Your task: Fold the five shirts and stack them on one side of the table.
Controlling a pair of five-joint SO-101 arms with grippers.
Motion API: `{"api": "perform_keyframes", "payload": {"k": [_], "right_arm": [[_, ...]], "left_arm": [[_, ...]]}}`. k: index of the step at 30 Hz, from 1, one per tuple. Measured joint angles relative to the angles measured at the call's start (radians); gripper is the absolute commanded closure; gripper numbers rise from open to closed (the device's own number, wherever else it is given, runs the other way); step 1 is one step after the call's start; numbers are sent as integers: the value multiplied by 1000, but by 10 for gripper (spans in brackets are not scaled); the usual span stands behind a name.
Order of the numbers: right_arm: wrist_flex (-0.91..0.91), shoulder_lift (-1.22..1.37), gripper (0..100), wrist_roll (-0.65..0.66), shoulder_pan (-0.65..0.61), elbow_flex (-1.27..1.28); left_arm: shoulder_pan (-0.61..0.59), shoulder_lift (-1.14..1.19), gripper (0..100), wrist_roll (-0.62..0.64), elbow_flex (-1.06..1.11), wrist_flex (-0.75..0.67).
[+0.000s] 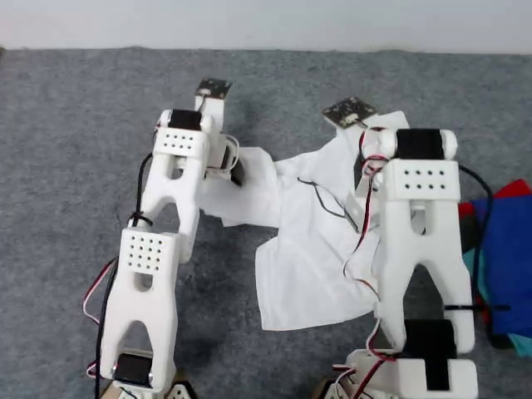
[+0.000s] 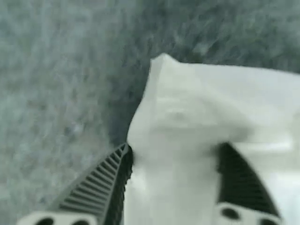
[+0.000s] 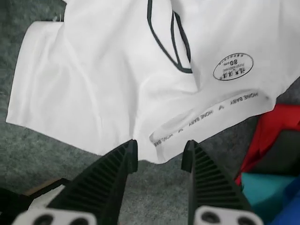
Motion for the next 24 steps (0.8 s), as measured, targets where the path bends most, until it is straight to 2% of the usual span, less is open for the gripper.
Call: {"api": "perform_keyframes", "payload": {"k": [2, 9, 14, 19, 24], "right_arm": [[0, -23, 825, 0, 14, 40], [0, -51, 825, 0, 91, 66], [0, -54, 825, 3, 87, 66], [0, -60, 825, 3, 91, 66], [0, -60, 825, 3, 91, 66]], "left_arm": [[12, 15, 994, -32, -72, 6], [68, 25, 988, -127, -298, 144], [48, 15, 988, -172, -376, 153], [-44, -120, 988, -293, -203, 155], [-160, -423, 988, -457, 232, 155]]}}
